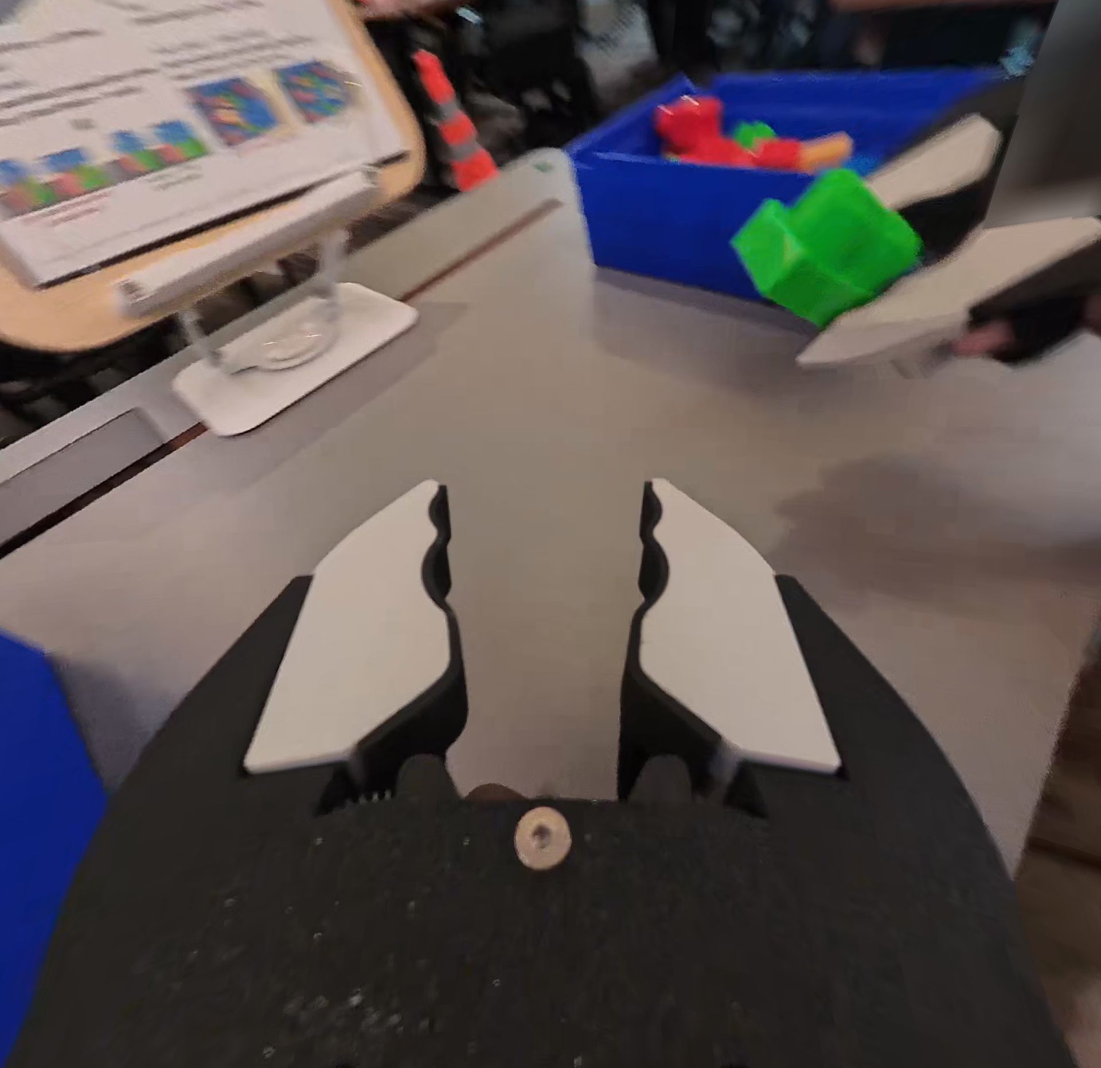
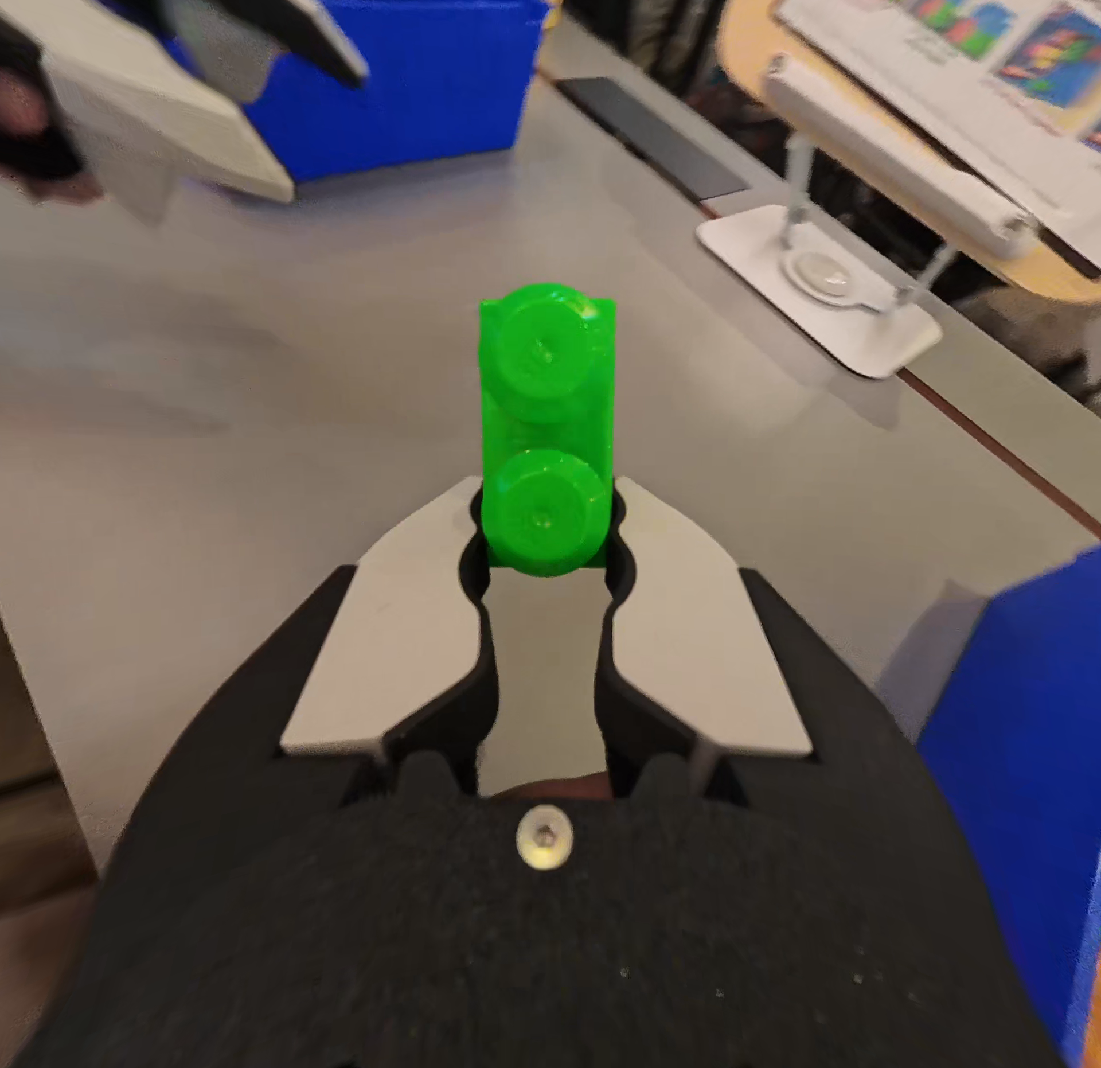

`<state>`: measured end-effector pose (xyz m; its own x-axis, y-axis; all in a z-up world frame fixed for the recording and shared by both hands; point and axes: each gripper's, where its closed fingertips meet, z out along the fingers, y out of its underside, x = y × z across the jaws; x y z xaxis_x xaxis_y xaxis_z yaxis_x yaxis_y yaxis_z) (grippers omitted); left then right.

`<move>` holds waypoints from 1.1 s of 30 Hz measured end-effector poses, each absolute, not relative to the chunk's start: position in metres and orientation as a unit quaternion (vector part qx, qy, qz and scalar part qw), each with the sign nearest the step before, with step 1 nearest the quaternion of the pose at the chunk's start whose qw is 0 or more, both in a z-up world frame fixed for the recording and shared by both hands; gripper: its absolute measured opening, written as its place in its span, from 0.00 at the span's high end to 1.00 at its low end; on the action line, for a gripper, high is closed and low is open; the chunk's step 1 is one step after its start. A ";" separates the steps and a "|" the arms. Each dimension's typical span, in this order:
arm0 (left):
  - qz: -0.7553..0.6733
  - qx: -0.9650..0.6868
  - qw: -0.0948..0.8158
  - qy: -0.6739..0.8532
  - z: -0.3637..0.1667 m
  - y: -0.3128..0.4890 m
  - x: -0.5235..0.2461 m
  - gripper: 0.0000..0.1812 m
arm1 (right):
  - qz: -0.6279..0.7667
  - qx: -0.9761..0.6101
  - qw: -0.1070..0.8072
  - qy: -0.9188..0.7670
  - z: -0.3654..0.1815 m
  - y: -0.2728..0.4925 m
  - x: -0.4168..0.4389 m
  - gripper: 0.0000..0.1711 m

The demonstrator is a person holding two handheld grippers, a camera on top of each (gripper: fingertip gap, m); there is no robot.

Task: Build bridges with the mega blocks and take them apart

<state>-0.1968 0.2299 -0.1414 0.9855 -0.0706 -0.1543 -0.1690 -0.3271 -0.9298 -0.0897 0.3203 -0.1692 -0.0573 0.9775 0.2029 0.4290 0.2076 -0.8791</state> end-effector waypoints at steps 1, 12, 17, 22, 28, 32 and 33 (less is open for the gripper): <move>0.057 -0.804 0.590 0.037 -0.143 0.226 -0.204 0.64 | 0.327 -0.559 0.437 -0.625 -0.169 0.320 -0.088 0.79; 0.134 -0.760 0.596 -0.222 -0.188 0.184 -0.239 0.45 | 0.353 -0.648 0.532 -0.415 -0.176 0.318 -0.060 0.79; 0.137 -0.760 0.598 -0.211 -0.185 0.183 -0.236 0.45 | 0.352 -0.651 0.527 -0.419 -0.177 0.319 -0.057 0.79; 0.116 -0.765 0.599 -0.206 -0.188 0.187 -0.231 0.47 | 0.350 -0.653 0.526 -0.418 -0.177 0.320 -0.057 0.79; 0.114 -0.772 0.596 -0.191 -0.190 0.190 -0.224 0.49 | 0.344 -0.658 0.525 -0.416 -0.178 0.326 -0.053 0.79; 0.105 -0.774 0.595 -0.191 -0.191 0.191 -0.224 0.49 | 0.323 -0.668 0.534 -0.406 -0.155 0.360 -0.036 0.79; 0.103 -0.774 0.595 -0.190 -0.191 0.191 -0.223 0.50 | 0.312 -0.675 0.530 -0.408 -0.147 0.375 -0.029 0.79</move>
<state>-0.2233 0.1910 -0.1911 0.9064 0.4171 0.0659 0.1713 -0.2204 -0.9602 -0.0291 0.3753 -0.1474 0.4729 0.8810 0.0110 0.2198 -0.1059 -0.9698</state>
